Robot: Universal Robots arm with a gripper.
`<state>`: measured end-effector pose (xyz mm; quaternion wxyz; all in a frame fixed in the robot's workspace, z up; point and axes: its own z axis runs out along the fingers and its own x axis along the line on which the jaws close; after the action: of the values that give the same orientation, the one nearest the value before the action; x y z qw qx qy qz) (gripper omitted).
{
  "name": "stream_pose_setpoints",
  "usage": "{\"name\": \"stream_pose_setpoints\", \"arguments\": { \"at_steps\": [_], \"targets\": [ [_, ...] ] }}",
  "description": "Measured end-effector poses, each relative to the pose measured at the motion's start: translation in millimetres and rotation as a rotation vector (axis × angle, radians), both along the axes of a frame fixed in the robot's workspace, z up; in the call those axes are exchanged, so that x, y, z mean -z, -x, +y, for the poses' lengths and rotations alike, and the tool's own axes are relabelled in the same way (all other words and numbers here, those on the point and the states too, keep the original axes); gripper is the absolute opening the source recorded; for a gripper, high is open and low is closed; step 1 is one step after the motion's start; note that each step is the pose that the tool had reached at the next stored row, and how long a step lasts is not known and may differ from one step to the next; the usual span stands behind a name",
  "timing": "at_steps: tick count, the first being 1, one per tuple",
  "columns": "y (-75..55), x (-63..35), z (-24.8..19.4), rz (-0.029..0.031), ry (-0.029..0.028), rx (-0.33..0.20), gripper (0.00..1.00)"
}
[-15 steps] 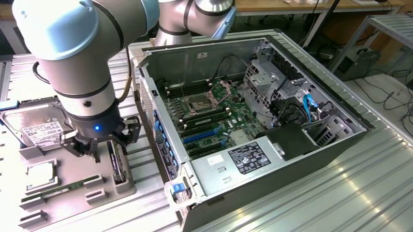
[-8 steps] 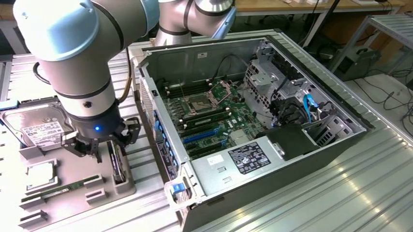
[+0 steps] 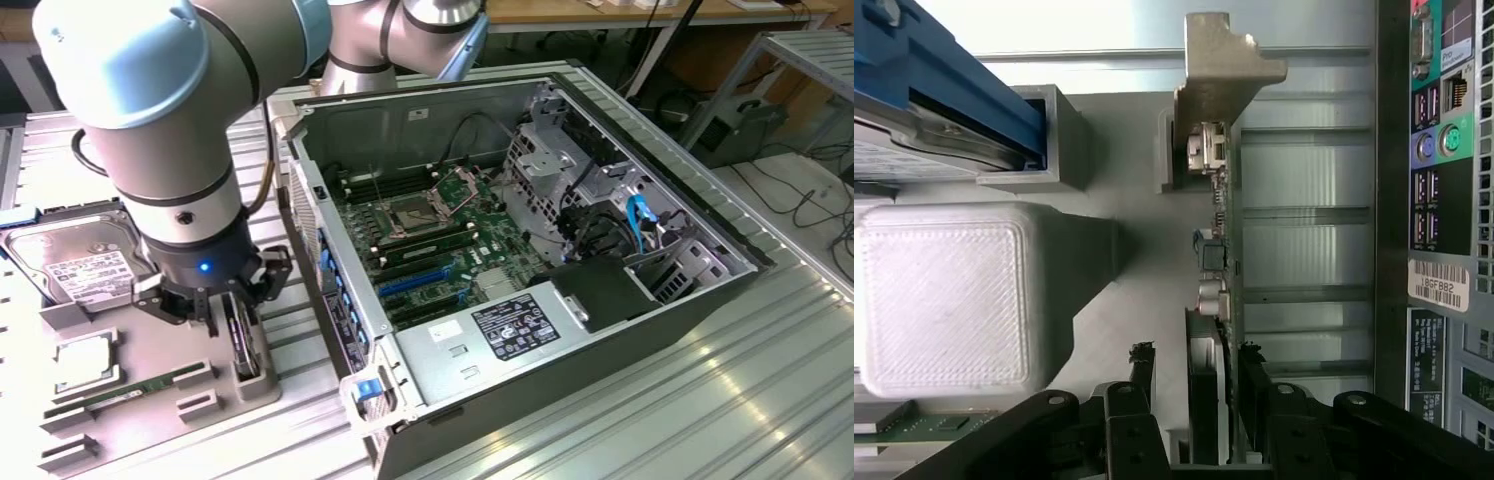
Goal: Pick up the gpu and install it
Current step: 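Pick up the gpu and move the gpu toward the slot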
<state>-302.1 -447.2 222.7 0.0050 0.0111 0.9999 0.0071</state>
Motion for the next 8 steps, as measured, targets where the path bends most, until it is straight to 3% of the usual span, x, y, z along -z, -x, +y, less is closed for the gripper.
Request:
{"name": "stream_pose_setpoints", "arguments": {
  "at_steps": [6, 8],
  "targets": [
    [-0.1, 0.7, -0.9, 0.0, 0.0, 0.0, 0.44],
    [-0.6, 1.0, -1.0, 0.0, 0.0001, 0.0, 0.3]
  ]
}}
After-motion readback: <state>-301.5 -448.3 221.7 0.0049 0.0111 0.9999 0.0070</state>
